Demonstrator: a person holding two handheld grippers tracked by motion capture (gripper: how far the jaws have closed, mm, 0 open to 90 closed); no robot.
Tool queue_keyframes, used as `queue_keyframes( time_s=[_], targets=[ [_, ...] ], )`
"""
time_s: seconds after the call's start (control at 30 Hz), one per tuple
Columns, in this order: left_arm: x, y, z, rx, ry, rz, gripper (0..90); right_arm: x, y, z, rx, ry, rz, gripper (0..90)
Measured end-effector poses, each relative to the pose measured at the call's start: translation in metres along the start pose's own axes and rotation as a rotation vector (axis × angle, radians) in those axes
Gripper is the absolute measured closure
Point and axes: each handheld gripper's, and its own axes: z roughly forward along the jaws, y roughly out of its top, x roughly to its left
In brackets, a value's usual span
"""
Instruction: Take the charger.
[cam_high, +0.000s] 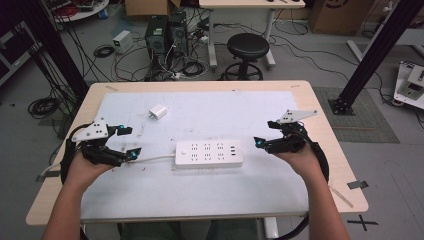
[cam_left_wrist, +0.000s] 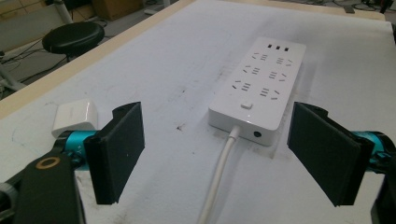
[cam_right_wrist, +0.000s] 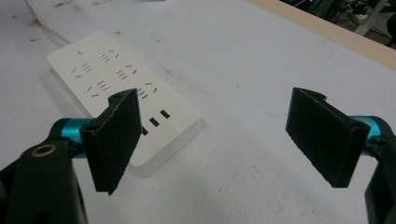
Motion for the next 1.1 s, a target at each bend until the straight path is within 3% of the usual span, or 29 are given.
queue_keyframes(
  time_s=[0.2, 0.43, 0.57, 0.6, 0.97, 1.03, 1.07, 1.1],
  targets=[
    [0.002, 0.001, 0.005, 0.007, 0.007, -0.009, 18.9, 0.002, 0.002, -0.002, 0.004, -0.001, -0.003, 18.9],
    [0.012, 0.006, 0.004, -0.024, 0.068, -0.029, 18.9, 0.004, 0.003, -0.001, 0.011, -0.007, -0.014, 18.9],
    [0.017, 0.011, 0.006, -0.016, 0.077, -0.033, 18.9, 0.004, 0.005, -0.002, 0.012, -0.015, -0.01, 18.9],
    [0.028, 0.018, 0.013, -0.012, 0.098, -0.048, 18.9, 0.003, 0.006, -0.004, 0.007, -0.016, -0.012, 18.9],
    [0.056, 0.026, 0.038, 0.049, 0.122, -0.066, 18.9, 0.003, 0.012, -0.006, 0.009, -0.029, -0.017, 18.9],
    [0.063, 0.028, 0.044, 0.07, 0.134, -0.067, 18.9, 0.002, 0.012, -0.006, 0.011, -0.03, -0.017, 18.9],
    [0.076, 0.027, 0.054, 0.091, 0.153, -0.087, 18.9, 0.001, 0.013, -0.004, 0.016, -0.036, -0.016, 18.9],
    [0.076, 0.027, 0.054, 0.091, 0.153, -0.087, 18.9, 0.001, 0.013, -0.004, 0.016, -0.036, -0.016, 18.9]
  ],
)
